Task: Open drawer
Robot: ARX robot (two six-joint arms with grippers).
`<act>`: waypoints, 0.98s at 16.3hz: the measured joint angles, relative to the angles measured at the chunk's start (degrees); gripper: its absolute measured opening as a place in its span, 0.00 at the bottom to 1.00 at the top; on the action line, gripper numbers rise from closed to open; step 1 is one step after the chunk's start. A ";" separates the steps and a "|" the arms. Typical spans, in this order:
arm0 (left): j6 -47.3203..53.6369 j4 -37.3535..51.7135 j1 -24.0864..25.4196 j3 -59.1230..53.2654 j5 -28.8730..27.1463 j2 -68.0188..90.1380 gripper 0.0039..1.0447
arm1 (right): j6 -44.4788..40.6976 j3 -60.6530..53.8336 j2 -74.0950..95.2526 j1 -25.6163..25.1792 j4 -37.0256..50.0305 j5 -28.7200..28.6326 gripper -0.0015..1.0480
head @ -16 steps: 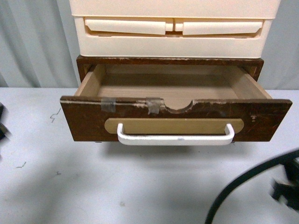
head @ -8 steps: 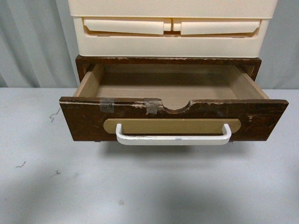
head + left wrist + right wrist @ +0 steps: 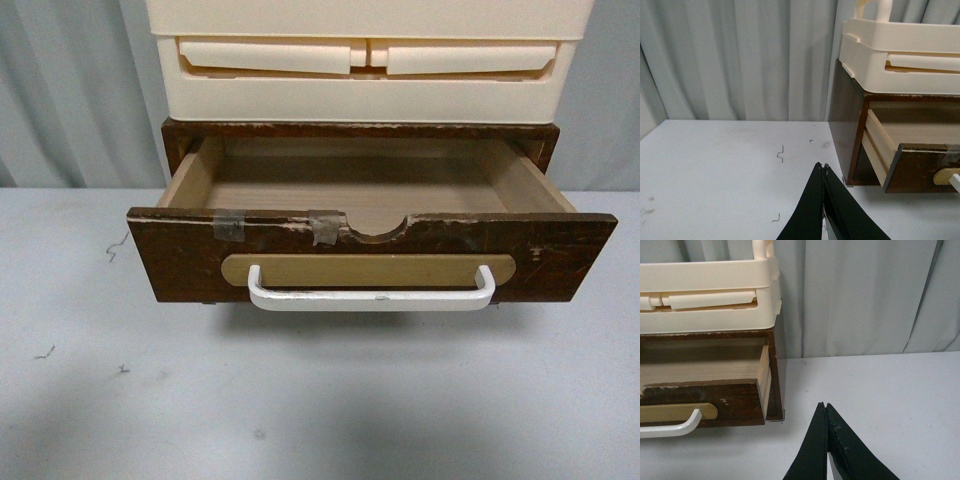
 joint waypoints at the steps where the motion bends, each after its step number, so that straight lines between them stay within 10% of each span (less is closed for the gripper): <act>1: 0.00 -2.73 0.00 0.00 0.00 -2.71 0.01 | 0.00 0.00 -3.54 0.00 -2.91 0.00 0.02; 16: -0.02 -22.27 0.00 0.00 -0.22 -21.49 0.01 | 0.00 0.04 -25.22 0.00 -26.12 -0.09 0.02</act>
